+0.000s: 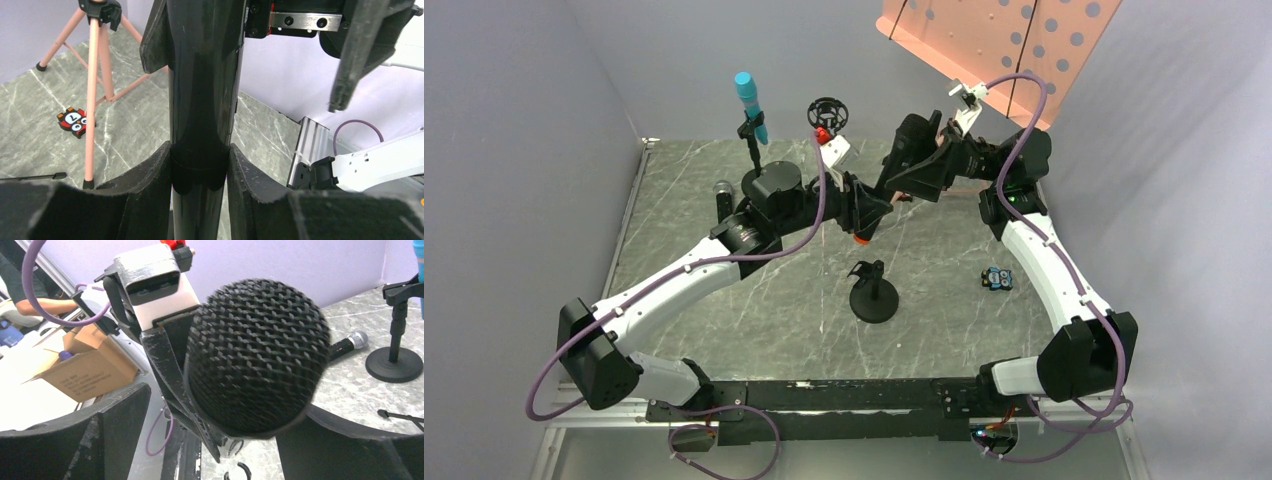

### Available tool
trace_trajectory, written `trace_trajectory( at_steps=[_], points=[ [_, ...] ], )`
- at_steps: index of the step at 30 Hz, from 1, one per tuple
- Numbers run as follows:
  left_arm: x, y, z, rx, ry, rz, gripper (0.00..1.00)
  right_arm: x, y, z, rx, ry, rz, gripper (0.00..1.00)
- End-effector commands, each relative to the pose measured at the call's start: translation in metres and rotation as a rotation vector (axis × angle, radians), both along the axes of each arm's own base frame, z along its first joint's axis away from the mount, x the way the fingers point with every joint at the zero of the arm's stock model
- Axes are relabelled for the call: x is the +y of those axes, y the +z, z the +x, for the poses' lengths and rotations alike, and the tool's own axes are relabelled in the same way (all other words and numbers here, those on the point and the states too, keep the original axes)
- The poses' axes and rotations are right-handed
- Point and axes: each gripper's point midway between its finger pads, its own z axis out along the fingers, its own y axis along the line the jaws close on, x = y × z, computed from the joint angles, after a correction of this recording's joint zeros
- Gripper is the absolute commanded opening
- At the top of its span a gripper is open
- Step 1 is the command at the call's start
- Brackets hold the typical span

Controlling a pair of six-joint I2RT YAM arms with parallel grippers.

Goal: Attach the microphones to the stand

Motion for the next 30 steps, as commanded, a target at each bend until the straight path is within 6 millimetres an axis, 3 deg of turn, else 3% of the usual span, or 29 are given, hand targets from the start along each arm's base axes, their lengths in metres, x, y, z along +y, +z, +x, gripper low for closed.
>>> trace_trajectory(
  at_steps=[1,8,10,15,19,20,24,27,30],
  points=[
    [-0.004,0.047,-0.008,-0.069,-0.028,-0.113,0.00,0.000,0.019,-0.006,-0.041,-0.003,0.037,0.81],
    [-0.007,0.045,-0.010,-0.062,-0.041,-0.106,0.00,0.001,0.014,-0.003,-0.015,-0.024,0.043,0.61],
    [-0.009,0.044,-0.011,-0.057,-0.045,-0.104,0.00,0.001,0.013,0.000,-0.008,-0.030,0.048,0.52],
    [-0.008,0.042,-0.013,-0.053,-0.046,-0.101,0.00,0.001,0.013,-0.001,-0.006,-0.031,0.053,0.16],
    [-0.007,0.039,-0.020,-0.043,-0.073,-0.100,0.03,0.000,0.013,-0.008,-0.024,-0.008,0.049,0.04],
    [-0.005,0.039,-0.021,-0.041,-0.075,-0.098,0.14,0.000,0.012,-0.010,-0.028,-0.003,0.046,0.03],
    [0.016,0.041,-0.029,-0.054,-0.050,-0.109,0.74,-0.003,0.008,-0.013,-0.063,0.008,0.019,0.01],
    [0.048,0.039,-0.036,-0.081,-0.026,-0.104,0.94,-0.008,0.006,-0.013,-0.086,-0.002,-0.002,0.01],
    [0.081,0.017,-0.044,-0.079,0.012,-0.019,0.99,-0.009,0.003,-0.013,-0.094,-0.008,-0.023,0.00]
  ],
)
